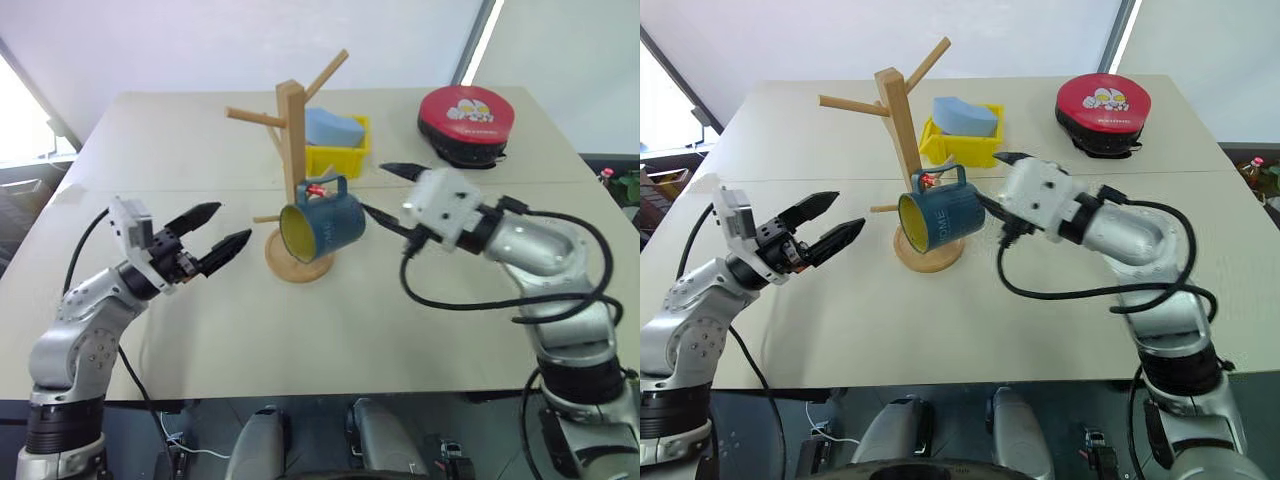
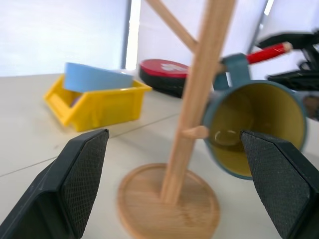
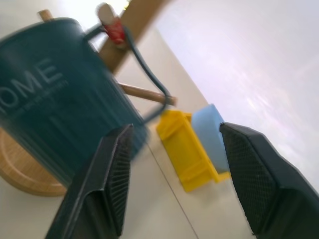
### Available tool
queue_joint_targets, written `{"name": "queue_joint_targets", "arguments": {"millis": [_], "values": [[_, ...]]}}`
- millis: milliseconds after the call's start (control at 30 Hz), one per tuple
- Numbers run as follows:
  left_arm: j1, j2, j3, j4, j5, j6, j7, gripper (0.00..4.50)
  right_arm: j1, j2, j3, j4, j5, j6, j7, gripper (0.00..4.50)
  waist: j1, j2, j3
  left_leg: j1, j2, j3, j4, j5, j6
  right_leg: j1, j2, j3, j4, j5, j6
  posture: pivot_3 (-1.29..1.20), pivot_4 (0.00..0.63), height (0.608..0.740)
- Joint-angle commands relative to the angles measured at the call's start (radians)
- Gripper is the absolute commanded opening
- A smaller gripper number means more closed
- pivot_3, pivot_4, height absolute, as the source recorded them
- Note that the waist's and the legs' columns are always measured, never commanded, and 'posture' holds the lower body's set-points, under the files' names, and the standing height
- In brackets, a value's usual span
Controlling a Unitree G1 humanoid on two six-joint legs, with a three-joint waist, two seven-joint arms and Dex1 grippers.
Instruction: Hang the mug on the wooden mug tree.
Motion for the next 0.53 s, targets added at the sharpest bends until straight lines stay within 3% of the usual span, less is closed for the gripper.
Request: {"name": "queue_joint_targets", "arguments": {"millis": [33, 233, 533], "values": [[0.004, -0.012, 0.032, 0.102, 0.120, -0.056, 0.108, 4.50, 0.127, 0.082, -0.115, 0.071, 0.091, -0.047, -0.066, 2.84, 0.001, -0.001, 0.000, 0.002, 0.000, 0.000, -0.001, 0.000, 0.000, 0.001, 0.000, 0.000, 0.000, 0.000, 0.000, 0.00, 0.150, 0.740], [0.039, -0.082, 0.044, 0.253, 0.304, -0.178, 0.287, 4.50, 0.245, 0.249, -0.223, 0.203, 0.190, -0.156, -0.180, 2.84, -0.002, 0.000, 0.000, 0.004, 0.000, 0.002, 0.000, 0.000, 0.000, 0.002, 0.000, 0.002, 0.001, 0.000, 0.000, 0.00, 0.150, 0.740], [0.084, -0.126, 0.060, 0.297, 0.324, -0.253, 0.294, 4.50, 0.263, 0.247, -0.181, 0.358, 0.184, -0.274, -0.181, 2.84, 0.001, 0.000, 0.000, 0.005, 0.000, 0.002, -0.001, 0.000, 0.000, 0.003, 0.000, 0.002, 0.001, 0.000, 0.000, 0.00, 0.150, 0.740]]}}
